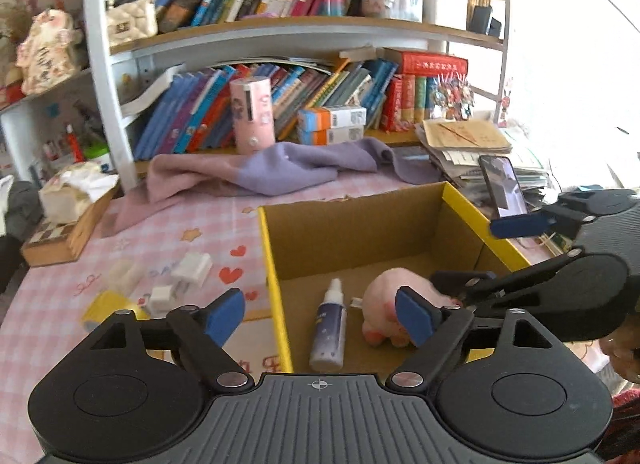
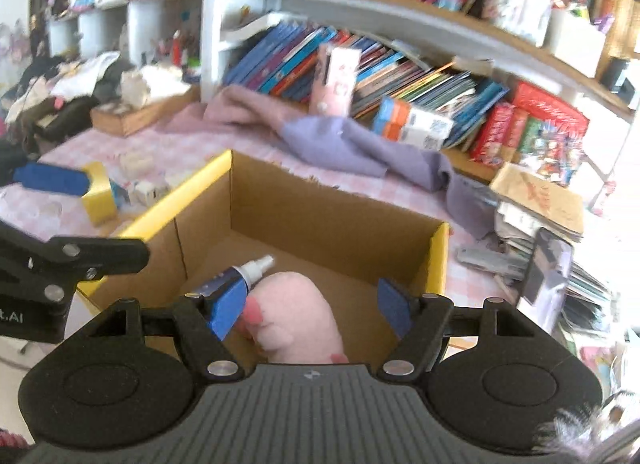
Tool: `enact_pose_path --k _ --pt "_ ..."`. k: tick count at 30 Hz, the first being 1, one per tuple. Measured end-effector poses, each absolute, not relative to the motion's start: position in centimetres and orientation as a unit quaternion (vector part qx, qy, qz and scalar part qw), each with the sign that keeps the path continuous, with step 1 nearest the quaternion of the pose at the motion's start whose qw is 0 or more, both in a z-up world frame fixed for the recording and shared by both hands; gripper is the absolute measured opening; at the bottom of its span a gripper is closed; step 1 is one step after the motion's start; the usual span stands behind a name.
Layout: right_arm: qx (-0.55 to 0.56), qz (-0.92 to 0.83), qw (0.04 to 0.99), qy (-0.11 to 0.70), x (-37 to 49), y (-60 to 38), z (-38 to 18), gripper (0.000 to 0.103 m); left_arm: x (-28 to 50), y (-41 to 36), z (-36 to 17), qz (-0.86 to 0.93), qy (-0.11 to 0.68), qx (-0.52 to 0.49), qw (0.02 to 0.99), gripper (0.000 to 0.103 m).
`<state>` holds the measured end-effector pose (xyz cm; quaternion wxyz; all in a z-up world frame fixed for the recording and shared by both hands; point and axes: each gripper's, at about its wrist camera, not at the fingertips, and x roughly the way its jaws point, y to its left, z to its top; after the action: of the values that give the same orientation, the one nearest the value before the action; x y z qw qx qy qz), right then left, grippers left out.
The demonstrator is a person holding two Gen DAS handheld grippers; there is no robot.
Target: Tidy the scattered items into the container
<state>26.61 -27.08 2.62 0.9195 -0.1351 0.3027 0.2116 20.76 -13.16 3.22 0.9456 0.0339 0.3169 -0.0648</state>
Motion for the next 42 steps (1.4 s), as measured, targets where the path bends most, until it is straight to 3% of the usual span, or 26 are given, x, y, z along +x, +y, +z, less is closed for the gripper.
enact_pose_path --k 24,30,37,42 --pt "-0.074 0.038 0.977 0.197 8.6 -22.7 3.1 0.075 7.4 -4.6 1.8 -0.063 0.291 0.025 0.954 0.091" --pt "-0.064 0.028 0.974 0.214 4.4 -20.1 1.8 0.076 4.2 -1.7 1.0 -0.056 0.295 0.031 0.953 0.091" --pt "0.011 0.034 0.95 0.311 3.4 -18.7 0.4 0.075 2.0 1.3 0.2 -0.052 0.313 0.025 0.948 0.091" --pt "0.009 0.052 0.944 0.327 2.6 -16.7 0.3 0.075 1.2 3.0 0.1 -0.048 0.322 0.013 0.946 0.091"
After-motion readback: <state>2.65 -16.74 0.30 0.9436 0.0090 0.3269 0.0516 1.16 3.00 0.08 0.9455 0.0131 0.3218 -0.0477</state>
